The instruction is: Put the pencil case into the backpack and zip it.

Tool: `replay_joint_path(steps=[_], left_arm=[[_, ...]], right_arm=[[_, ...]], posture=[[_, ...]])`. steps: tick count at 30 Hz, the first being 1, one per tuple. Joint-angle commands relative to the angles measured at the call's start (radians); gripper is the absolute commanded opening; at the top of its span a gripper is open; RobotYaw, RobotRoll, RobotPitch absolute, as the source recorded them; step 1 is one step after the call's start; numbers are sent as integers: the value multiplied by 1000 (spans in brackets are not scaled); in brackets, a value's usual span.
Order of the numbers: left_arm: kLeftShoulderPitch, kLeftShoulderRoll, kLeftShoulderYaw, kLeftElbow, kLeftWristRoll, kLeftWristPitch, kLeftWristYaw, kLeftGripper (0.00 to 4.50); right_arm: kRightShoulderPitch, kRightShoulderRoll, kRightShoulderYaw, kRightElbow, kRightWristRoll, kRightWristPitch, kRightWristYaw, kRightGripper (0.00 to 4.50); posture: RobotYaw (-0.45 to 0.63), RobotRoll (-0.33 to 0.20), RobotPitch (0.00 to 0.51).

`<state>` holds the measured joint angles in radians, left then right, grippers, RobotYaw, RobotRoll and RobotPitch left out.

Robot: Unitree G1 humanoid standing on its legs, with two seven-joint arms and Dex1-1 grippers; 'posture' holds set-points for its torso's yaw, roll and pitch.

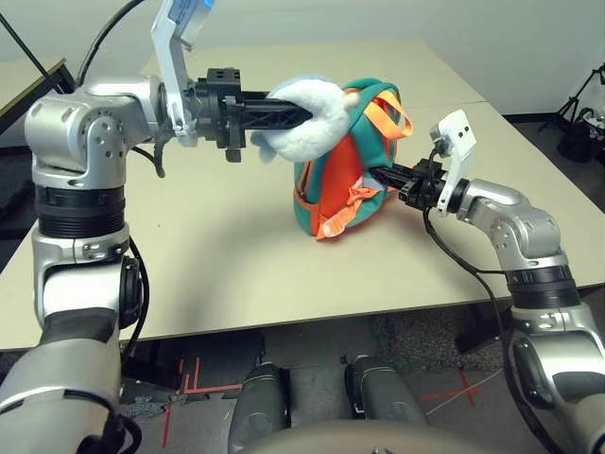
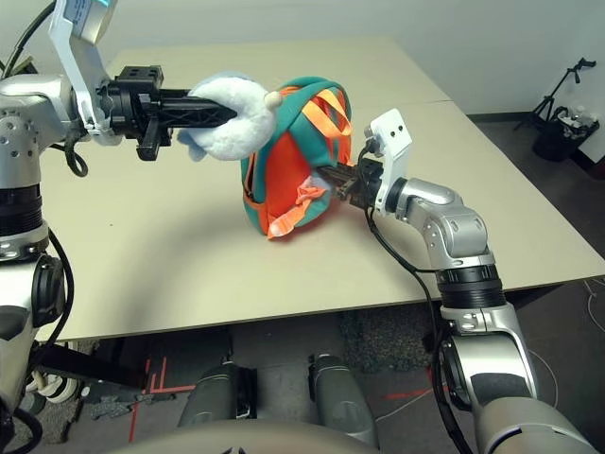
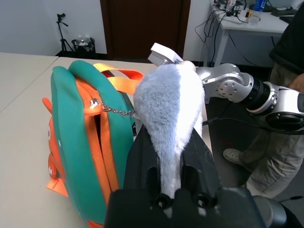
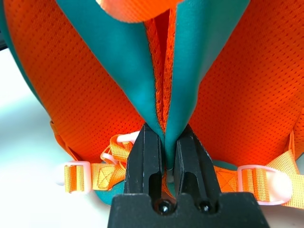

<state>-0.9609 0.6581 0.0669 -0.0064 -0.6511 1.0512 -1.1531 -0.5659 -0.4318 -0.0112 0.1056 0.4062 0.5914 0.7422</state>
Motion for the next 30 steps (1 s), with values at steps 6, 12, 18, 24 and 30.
replay_joint_path(steps=[6, 12, 18, 24, 30], left_arm=[[98, 57, 37, -107, -71, 34, 54, 162], [164, 85, 28, -136, -84, 35, 80, 162], [282, 54, 7, -159, -89, 37, 128, 162], [404, -25, -26, -120, -56, -18, 193, 162], [479, -104, -76, -18, 8, -106, 232, 162]], right_arm=[[-19, -16, -18, 14, -9, -6, -9, 50], [-24, -16, -17, 21, -9, -8, -8, 50], [-21, -13, -16, 17, -8, -8, -11, 50], [-21, -12, -17, 11, -6, -6, -14, 50], [-14, -13, -18, 0, -2, -3, -16, 50]], posture=[[-96, 0, 0], [-94, 0, 0], [-94, 0, 0], [-100, 0, 0], [-108, 0, 0]])
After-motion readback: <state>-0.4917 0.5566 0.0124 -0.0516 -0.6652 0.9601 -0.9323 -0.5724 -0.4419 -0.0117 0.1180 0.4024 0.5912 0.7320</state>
